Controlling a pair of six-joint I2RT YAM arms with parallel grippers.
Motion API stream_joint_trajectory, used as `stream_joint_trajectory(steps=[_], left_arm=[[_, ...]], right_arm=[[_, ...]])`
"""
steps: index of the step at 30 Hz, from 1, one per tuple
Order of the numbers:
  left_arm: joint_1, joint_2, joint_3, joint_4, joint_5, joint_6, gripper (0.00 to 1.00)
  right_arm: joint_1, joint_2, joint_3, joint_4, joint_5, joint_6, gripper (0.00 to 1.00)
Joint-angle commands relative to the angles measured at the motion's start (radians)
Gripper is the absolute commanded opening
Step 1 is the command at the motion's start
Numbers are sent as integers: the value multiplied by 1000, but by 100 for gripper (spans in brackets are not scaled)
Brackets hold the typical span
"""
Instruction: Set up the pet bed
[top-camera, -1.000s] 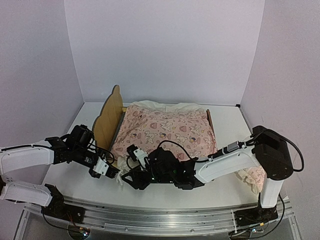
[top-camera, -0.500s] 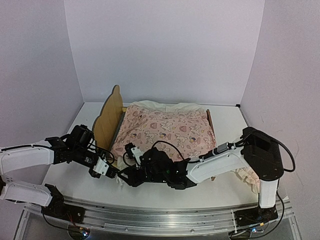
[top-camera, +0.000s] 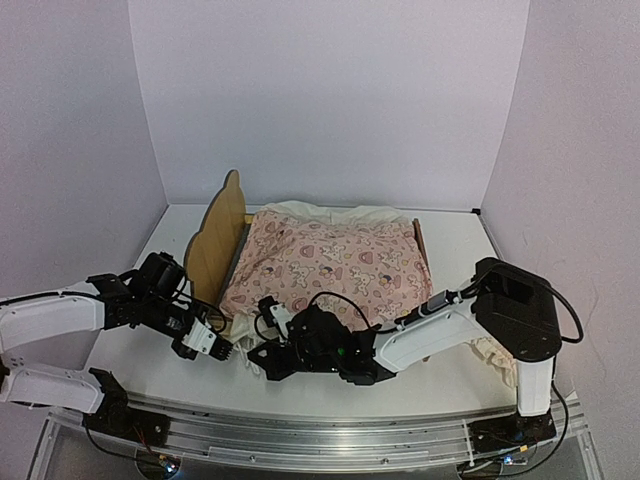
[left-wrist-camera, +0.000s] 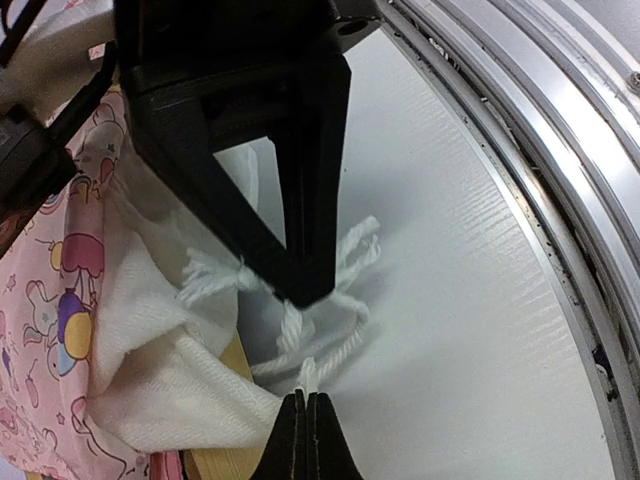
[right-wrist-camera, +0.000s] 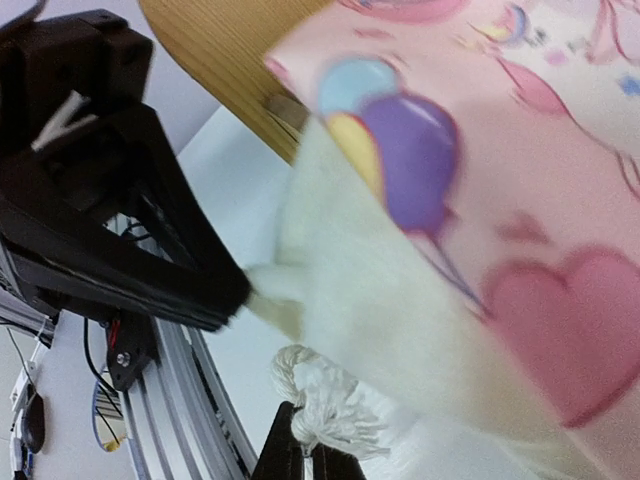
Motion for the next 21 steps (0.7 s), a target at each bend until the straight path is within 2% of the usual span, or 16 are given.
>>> stream_joint_trajectory(steps=[1, 7, 15, 18, 21], left_arm=[[3, -41, -2, -109, -47, 13, 0], [3, -41, -19, -159, -52, 36, 0], [3, 17, 6, 0, -101, -99, 1], [4, 30, 44, -3, -55, -123, 26], [3, 18, 61, -58, 93, -66, 38]], right_arm=[[-15, -51, -39, 17, 6, 12, 0], [-21, -43, -20, 9, -31, -11, 1], [-20, -29, 5, -11, -145, -34, 1], [-19, -20, 14, -12, -184, -48, 1], [-19, -9, 31, -4, -224, -60, 1]])
